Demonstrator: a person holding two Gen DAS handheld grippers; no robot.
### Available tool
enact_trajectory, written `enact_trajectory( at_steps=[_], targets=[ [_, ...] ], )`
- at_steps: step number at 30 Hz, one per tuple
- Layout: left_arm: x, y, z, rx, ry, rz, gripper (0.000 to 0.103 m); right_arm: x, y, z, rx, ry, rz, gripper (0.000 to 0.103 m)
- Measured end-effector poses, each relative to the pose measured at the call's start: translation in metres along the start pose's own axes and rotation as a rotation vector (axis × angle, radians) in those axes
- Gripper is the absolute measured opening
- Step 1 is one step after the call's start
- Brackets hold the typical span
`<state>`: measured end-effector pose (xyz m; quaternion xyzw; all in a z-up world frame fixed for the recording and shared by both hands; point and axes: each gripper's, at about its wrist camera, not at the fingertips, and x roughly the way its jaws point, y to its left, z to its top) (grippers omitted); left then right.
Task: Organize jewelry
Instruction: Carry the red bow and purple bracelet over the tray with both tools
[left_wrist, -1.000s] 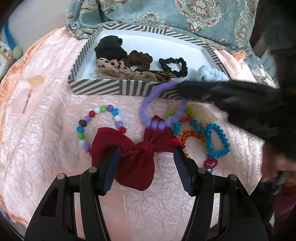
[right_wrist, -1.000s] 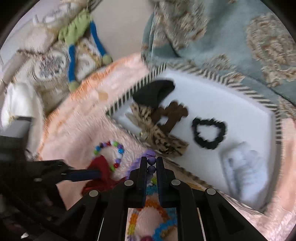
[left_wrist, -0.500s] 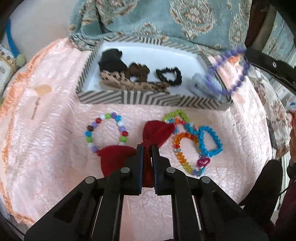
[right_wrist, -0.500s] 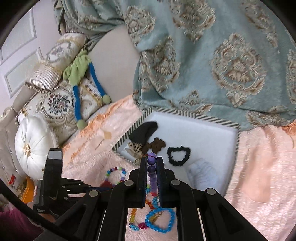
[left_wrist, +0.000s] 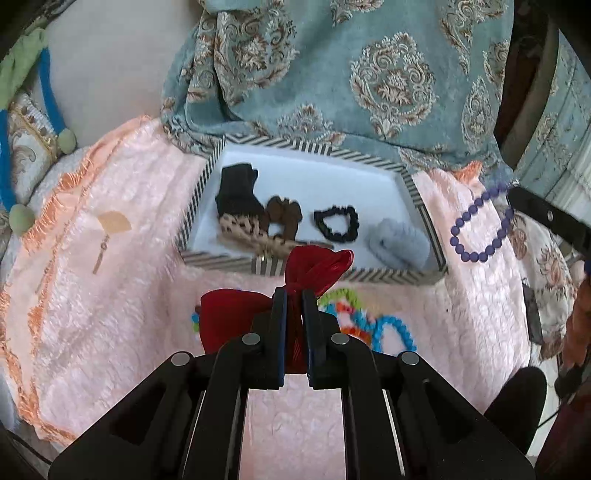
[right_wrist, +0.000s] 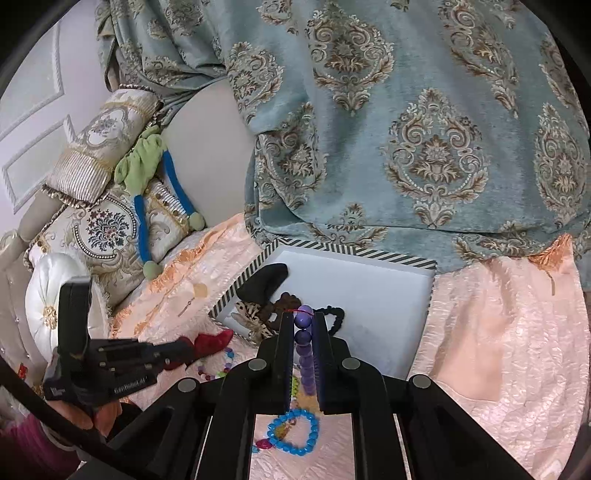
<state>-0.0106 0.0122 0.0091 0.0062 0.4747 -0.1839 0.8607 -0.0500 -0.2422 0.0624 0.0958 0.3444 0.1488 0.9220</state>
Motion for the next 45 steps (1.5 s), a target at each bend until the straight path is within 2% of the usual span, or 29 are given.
enact_trajectory(
  at_steps=[15,28,39,45],
  targets=[
    [0.02,-0.016,0.045,0.026,-0.032,0.075,0.007,0.019,-0.018,0.015,0.001,0.021,-0.033,0.008],
    [0.062,-0.015,0.079,0.01,0.001,0.093,0.007,0.061,-0.035,0.032,0.003,0.064,-0.048,0.009],
    [0.115,-0.012,0.116,-0.064,0.056,0.054,0.007,0.122,-0.051,0.032,0.063,0.115,-0.026,0.009],
    [0.157,-0.012,0.13,-0.096,0.085,0.083,0.007,0.166,-0.091,0.016,0.114,0.215,-0.115,0.009]
  ],
)
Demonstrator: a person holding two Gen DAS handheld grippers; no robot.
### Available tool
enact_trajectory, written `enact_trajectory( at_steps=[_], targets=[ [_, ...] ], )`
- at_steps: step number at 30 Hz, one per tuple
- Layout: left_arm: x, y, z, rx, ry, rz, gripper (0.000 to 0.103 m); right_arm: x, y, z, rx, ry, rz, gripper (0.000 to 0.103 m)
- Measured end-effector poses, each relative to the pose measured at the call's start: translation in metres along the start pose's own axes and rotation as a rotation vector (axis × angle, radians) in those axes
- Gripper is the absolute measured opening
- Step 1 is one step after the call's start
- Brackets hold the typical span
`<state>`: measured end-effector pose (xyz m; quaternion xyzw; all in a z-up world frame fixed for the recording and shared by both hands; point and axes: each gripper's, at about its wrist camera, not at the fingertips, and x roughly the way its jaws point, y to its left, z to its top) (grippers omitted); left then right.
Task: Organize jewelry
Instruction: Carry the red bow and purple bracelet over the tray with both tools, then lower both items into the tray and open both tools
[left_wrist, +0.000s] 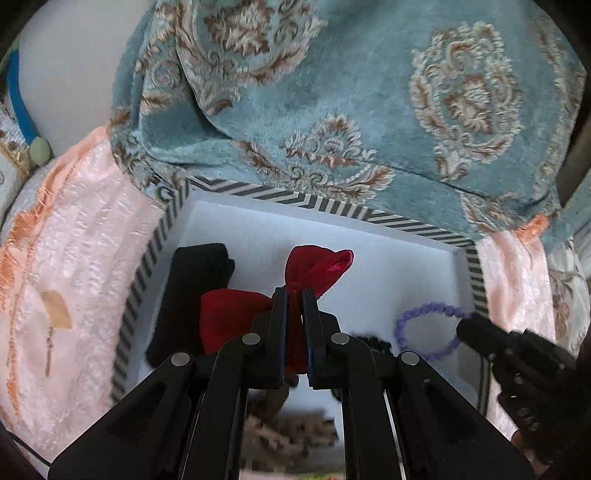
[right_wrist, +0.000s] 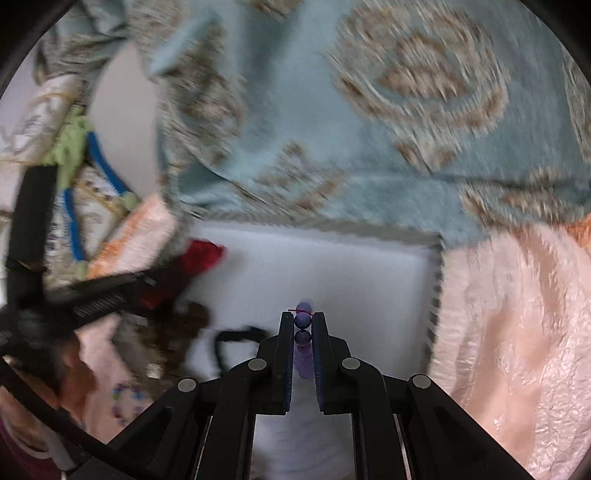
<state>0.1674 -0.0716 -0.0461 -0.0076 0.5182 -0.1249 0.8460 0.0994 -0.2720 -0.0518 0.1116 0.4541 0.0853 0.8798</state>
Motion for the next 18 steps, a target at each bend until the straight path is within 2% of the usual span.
enact_trajectory(
  at_steps=[3,8,13,15,16,17,18],
  targets=[
    [0.02,0.0,0.003,-0.01,0.012,-0.002,0.007,0.016,-0.015,-0.007,0.002,0.036,-0.07,0.009],
    [0.041,-0.002,0.005,-0.02,0.049,0.006,0.007,0.027,-0.019,-0.01,-0.006,0.041,-0.071,0.009],
    [0.041,-0.01,0.005,0.023,0.032,0.03,0.007,0.028,-0.008,-0.01,-0.041,0.033,-0.086,0.009],
    [0.041,-0.012,0.004,0.03,0.03,0.034,0.008,0.026,-0.007,-0.012,-0.038,0.03,-0.094,0.018],
    [0.04,-0.012,0.003,0.03,0.031,0.033,0.009,0.024,-0.007,-0.013,-0.035,0.027,-0.095,0.026],
    [0.04,-0.012,0.003,0.03,0.032,0.03,0.014,0.022,-0.007,-0.013,-0.03,0.021,-0.09,0.033],
    [0.038,-0.013,0.002,0.03,0.03,0.027,0.025,0.019,-0.007,-0.015,-0.023,0.015,-0.083,0.034]
  ],
)
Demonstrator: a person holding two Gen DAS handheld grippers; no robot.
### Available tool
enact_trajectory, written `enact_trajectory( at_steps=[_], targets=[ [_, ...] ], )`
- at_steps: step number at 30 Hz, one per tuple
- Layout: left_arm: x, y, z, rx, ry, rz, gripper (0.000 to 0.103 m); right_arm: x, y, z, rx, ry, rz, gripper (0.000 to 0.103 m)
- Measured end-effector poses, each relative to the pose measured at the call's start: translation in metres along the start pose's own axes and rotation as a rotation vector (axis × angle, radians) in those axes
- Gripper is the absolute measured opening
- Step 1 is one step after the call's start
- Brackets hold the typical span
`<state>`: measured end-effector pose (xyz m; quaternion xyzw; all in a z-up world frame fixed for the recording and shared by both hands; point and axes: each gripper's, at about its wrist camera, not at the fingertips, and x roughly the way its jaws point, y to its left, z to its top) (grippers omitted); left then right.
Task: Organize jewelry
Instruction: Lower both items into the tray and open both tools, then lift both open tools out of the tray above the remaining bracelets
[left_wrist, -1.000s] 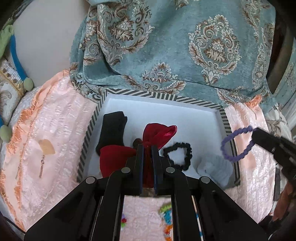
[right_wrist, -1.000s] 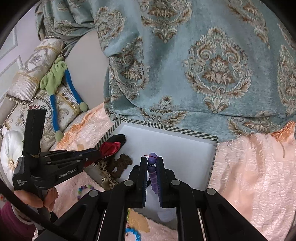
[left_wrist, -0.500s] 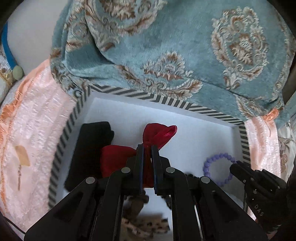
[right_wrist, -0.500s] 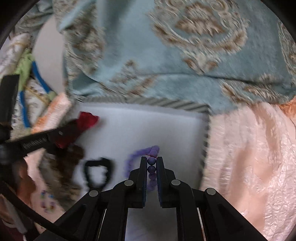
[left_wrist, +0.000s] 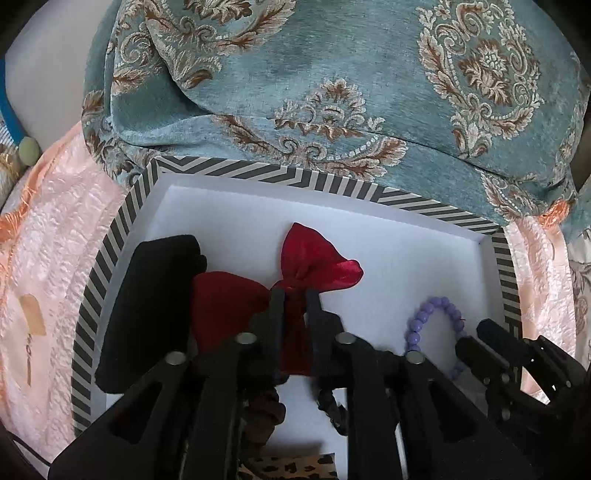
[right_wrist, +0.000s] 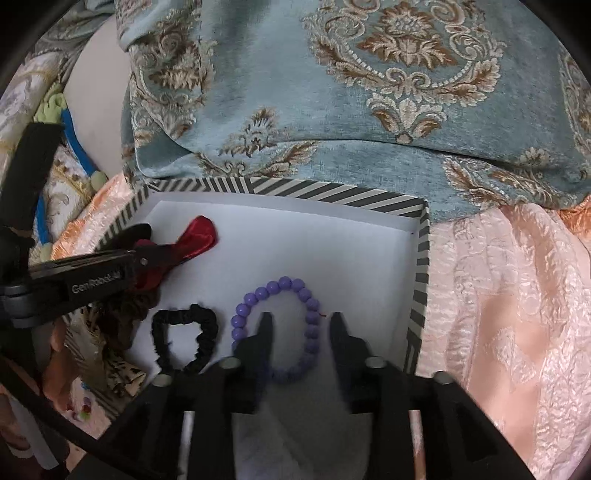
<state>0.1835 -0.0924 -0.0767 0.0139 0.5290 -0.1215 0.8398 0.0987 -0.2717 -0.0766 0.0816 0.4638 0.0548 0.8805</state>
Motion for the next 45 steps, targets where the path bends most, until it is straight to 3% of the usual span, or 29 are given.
enact_trajectory(
  at_steps=[2,3,10,14,24,30,33,45],
  targets=[
    [-0.006,0.0,-0.003,-0.003,-0.014,-0.011,0.037,-0.006,0.0,-0.003,0.009,-0.005,0.01,0.034],
    [-0.009,0.001,-0.004,-0.005,-0.021,-0.014,0.038,-0.01,0.001,-0.004,0.013,-0.01,0.013,0.034],
    [-0.043,0.003,-0.021,-0.002,-0.049,0.002,0.039,-0.047,0.013,-0.016,0.025,-0.056,0.026,0.035],
    [-0.07,0.004,-0.04,-0.002,-0.08,0.021,0.039,-0.069,0.028,-0.026,0.026,-0.087,0.031,0.044],
    [-0.129,0.006,-0.092,0.005,-0.166,0.088,0.039,-0.108,0.059,-0.057,0.012,-0.111,-0.001,0.045],
    [-0.154,0.006,-0.117,0.009,-0.2,0.096,0.039,-0.128,0.059,-0.069,0.03,-0.129,-0.028,0.046],
    [-0.165,0.005,-0.127,0.016,-0.22,0.108,0.039,-0.138,0.06,-0.076,0.033,-0.138,-0.038,0.055],
    [-0.206,0.01,-0.165,0.004,-0.289,0.115,0.04,-0.178,0.081,-0.097,-0.011,-0.184,-0.024,0.056]
  ],
)
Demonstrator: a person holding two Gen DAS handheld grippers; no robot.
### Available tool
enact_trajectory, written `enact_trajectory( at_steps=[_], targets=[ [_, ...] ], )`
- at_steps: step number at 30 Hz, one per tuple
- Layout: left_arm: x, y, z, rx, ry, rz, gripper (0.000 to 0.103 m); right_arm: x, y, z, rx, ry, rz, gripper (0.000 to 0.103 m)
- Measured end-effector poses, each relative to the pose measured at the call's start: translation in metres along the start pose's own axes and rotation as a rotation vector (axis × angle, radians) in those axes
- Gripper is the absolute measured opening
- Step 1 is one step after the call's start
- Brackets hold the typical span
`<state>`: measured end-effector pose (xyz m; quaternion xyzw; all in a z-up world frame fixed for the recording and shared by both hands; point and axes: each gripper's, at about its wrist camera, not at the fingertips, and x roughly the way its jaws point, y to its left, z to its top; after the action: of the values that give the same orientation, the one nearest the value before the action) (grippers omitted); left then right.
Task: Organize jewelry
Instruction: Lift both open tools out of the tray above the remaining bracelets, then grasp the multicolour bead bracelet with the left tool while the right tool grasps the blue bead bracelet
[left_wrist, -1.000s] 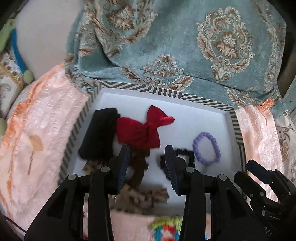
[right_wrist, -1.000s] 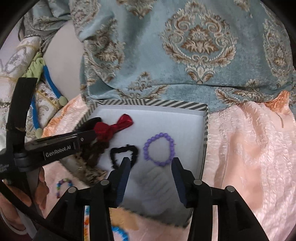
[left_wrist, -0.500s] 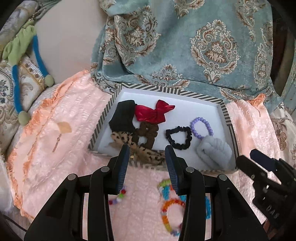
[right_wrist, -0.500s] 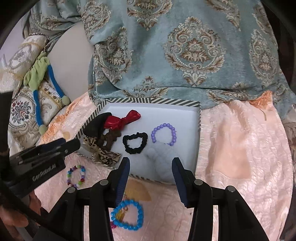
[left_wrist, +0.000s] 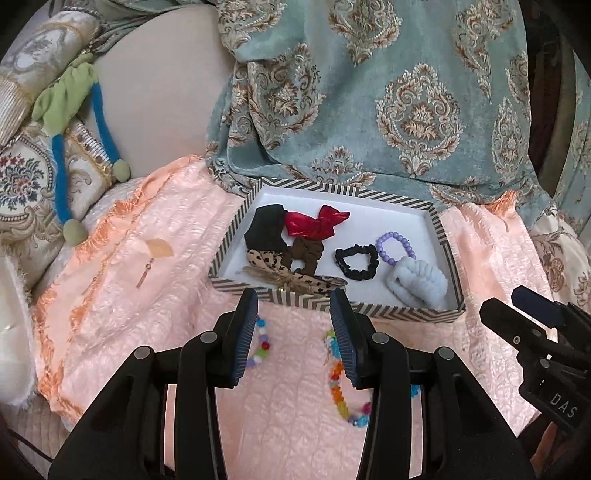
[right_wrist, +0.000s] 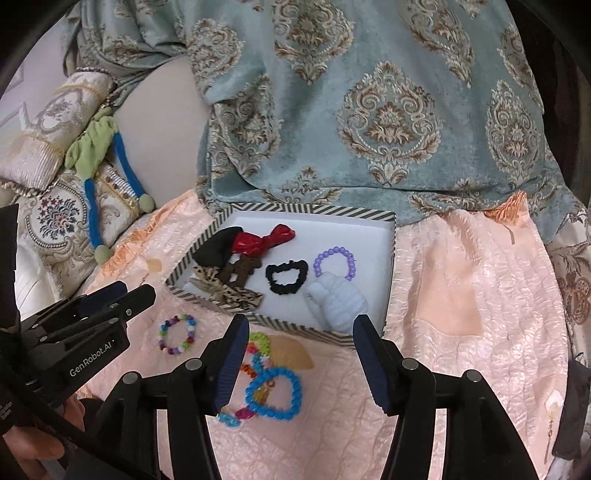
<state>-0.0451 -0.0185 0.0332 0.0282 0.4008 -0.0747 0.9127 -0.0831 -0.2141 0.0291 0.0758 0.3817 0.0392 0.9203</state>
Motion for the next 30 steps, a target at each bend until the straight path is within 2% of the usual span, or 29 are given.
enact_trajectory(
  at_steps=[13,20,30],
  targets=[
    [-0.025,0.009,-0.014,-0.007,-0.019,0.012,0.041,-0.023,0.017,-0.011,-0.038,-0.019,0.017,0.059],
    [-0.029,0.01,-0.016,-0.011,-0.018,0.01,0.041,-0.028,0.022,-0.012,-0.047,-0.026,0.026,0.063],
    [-0.02,0.019,-0.021,-0.038,0.037,-0.026,0.042,-0.023,0.018,-0.015,-0.04,-0.004,0.028,0.063]
  ],
)
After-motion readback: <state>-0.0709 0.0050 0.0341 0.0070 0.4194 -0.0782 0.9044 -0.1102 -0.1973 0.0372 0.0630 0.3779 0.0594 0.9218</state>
